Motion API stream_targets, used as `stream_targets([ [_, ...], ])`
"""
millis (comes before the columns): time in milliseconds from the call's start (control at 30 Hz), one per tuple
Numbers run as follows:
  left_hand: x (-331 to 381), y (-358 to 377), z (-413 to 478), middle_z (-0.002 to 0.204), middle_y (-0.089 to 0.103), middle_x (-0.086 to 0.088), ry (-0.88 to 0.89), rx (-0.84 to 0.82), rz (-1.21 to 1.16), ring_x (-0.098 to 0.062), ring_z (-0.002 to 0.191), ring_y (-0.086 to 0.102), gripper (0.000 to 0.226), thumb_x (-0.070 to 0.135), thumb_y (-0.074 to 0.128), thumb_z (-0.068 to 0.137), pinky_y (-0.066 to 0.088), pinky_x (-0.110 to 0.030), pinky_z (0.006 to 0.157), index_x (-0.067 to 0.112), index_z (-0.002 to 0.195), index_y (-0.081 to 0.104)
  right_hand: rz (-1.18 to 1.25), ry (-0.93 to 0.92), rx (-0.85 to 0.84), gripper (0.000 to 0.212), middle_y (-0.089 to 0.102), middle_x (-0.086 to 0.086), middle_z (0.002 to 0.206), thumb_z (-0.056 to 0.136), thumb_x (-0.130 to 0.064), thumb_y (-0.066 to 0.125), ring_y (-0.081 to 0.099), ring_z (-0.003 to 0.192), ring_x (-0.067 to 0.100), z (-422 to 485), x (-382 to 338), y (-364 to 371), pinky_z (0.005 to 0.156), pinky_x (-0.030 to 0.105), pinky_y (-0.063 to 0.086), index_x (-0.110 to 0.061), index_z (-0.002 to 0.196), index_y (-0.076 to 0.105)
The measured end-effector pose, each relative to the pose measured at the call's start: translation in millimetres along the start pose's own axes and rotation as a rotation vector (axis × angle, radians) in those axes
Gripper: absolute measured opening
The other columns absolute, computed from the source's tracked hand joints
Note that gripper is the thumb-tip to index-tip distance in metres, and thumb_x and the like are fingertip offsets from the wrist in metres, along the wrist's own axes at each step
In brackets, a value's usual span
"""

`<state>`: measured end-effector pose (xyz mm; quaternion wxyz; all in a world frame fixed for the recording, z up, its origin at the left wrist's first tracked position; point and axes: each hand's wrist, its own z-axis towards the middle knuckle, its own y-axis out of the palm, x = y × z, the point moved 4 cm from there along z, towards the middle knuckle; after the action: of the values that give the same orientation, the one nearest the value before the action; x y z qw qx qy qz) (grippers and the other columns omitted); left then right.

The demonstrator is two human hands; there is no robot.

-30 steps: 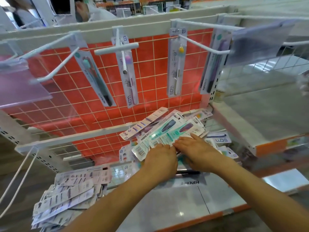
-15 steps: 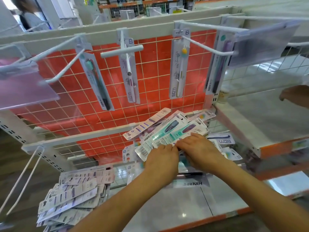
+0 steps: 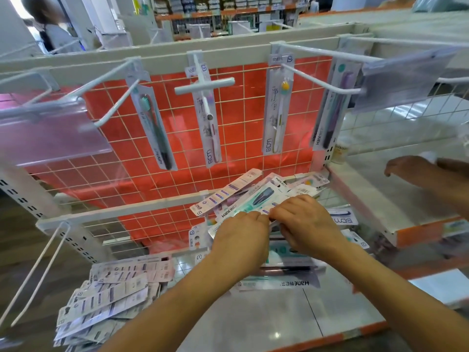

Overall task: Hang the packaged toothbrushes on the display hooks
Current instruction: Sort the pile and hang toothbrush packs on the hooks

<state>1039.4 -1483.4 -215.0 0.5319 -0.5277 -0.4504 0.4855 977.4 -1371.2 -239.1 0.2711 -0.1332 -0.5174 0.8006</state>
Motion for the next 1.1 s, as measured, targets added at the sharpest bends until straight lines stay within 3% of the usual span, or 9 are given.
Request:
stream_targets([
  [167,-18,-16,-4,0.11,0.063,0.001,0.018,-0.028,-0.18,-0.021,0.097,0.058,0.033,0.045,0.039,0.1,0.046,-0.034,0.074,0.023,0.114,0.06,0.069,0.016,0.063,0.029,0.069,-0.003,0.077,0.076,-0.021,0.042,0.064,0.071,0.021,1,-1,-6,0.065,0.031,0.05,-0.017,0.084,0.069],
  [300,-38,-31,-9,0.108,0.064,0.009,0.043,-0.102,-0.406,-0.01,0.093,0.057,0.04,0.056,0.047,0.094,0.048,-0.029,0.078,0.031,0.119,0.064,0.102,0.038,0.091,0.018,0.068,-0.003,0.076,0.074,-0.019,0.053,0.065,0.07,0.022,4,-3,-13,0.063,0.034,0.051,-0.017,0.084,0.068],
  [433,-57,-41,-12,0.107,0.064,0.019,0.09,-0.119,-0.735,0.011,0.094,0.058,0.034,0.05,0.061,0.089,0.043,-0.006,0.075,0.034,0.118,0.065,0.145,0.087,0.099,0.016,0.067,-0.005,0.077,0.071,-0.017,0.063,0.062,0.068,0.021,5,-1,-15,0.062,0.031,0.046,-0.018,0.087,0.067],
  [567,-79,-49,-15,0.122,0.061,0.019,0.162,-0.026,-0.958,0.005,0.114,0.057,0.049,0.06,0.065,0.072,0.045,-0.021,0.097,0.042,0.117,0.058,0.294,0.2,0.127,0.013,0.064,0.0,0.078,0.08,-0.02,0.06,0.058,0.068,0.024,7,6,-16,0.058,0.033,0.046,-0.013,0.089,0.065],
  [633,-87,-47,-17,0.137,0.054,0.013,0.203,-0.019,-1.12,-0.003,0.129,0.049,0.071,0.043,0.079,0.069,0.037,-0.03,0.111,0.038,0.133,0.049,0.402,0.25,0.17,0.016,0.062,0.001,0.075,0.084,-0.023,0.056,0.057,0.068,0.02,11,7,-23,0.058,0.037,0.048,-0.009,0.086,0.063],
  [733,-89,-39,-14,0.142,0.049,0.006,0.198,-0.007,-1.189,-0.008,0.129,0.051,0.093,0.021,0.085,0.072,0.041,-0.031,0.11,0.043,0.143,0.029,0.601,0.301,0.257,0.017,0.049,-0.012,0.061,0.086,-0.031,0.056,0.046,0.062,0.001,19,1,-34,0.056,0.023,0.035,-0.017,0.075,0.054],
  [833,-87,-29,-8,0.131,0.058,0.002,0.138,0.07,-1.189,-0.009,0.118,0.06,0.072,0.017,0.079,0.08,0.049,-0.031,0.102,0.045,0.131,0.038,0.834,0.322,0.245,0.005,0.058,-0.014,0.069,0.085,-0.03,0.059,0.05,0.063,0.003,29,-8,-35,0.059,0.023,0.042,-0.029,0.081,0.056],
  [967,-89,-21,-5,0.113,0.065,0.004,0.075,0.168,-1.142,-0.01,0.105,0.064,0.04,0.012,0.074,0.085,0.052,-0.031,0.096,0.03,0.115,0.055,1.063,0.351,0.212,0.021,0.063,-0.024,0.08,0.086,-0.014,0.063,0.059,0.076,0.001,36,-18,-28,0.07,0.024,0.051,-0.034,0.091,0.06],
  [1100,-93,-18,-7,0.102,0.068,0.006,0.008,0.224,-1.17,-0.013,0.098,0.065,0.025,0.014,0.073,0.085,0.054,-0.034,0.092,0.028,0.103,0.062,1.267,0.437,0.194,0.021,0.071,0.0,0.096,0.088,-0.007,0.064,0.067,0.093,0.021,38,-29,-17,0.083,0.042,0.057,-0.022,0.102,0.065],
])
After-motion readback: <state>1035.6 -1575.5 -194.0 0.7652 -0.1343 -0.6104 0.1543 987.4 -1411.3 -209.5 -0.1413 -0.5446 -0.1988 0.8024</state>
